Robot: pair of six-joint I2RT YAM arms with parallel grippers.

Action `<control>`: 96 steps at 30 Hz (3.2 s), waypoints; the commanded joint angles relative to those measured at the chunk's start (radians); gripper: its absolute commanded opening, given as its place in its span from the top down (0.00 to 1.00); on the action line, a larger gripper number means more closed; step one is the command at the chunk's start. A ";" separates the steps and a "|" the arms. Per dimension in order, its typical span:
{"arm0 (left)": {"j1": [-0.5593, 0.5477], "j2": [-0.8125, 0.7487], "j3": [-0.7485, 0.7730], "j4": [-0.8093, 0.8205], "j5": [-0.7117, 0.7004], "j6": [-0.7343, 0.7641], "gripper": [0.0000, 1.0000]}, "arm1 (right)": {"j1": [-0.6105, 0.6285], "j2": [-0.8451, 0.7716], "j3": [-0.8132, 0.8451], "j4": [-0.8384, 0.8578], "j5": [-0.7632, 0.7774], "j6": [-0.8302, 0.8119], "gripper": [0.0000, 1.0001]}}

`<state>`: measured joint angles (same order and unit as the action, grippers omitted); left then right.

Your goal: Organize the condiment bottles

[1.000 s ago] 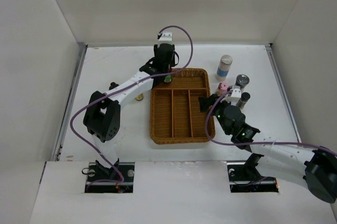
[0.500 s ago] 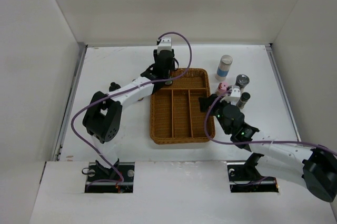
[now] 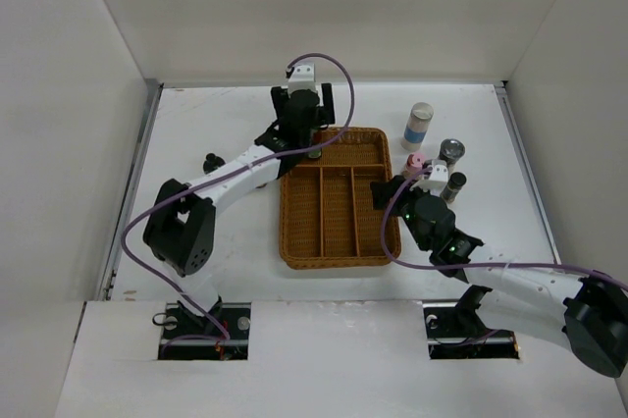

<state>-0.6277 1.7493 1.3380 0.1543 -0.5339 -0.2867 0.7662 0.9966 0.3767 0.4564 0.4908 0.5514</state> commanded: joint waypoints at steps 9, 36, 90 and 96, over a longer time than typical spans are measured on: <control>0.032 -0.404 -0.218 0.042 -0.093 0.011 0.26 | -0.006 -0.026 0.004 0.024 0.014 0.007 0.35; 0.170 -0.392 -0.497 -0.058 -0.048 -0.097 0.55 | 0.002 0.019 0.027 0.022 -0.018 0.001 0.48; -0.209 -0.321 -0.399 0.022 -0.152 -0.083 0.84 | 0.002 0.004 0.019 0.025 -0.027 0.004 0.48; -0.204 -0.307 -0.419 0.017 -0.156 -0.091 0.83 | 0.002 0.005 0.022 0.022 -0.029 0.004 0.48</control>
<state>-0.8379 1.4662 0.8989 0.0887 -0.6727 -0.3599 0.7719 1.0145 0.3786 0.4492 0.4625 0.5541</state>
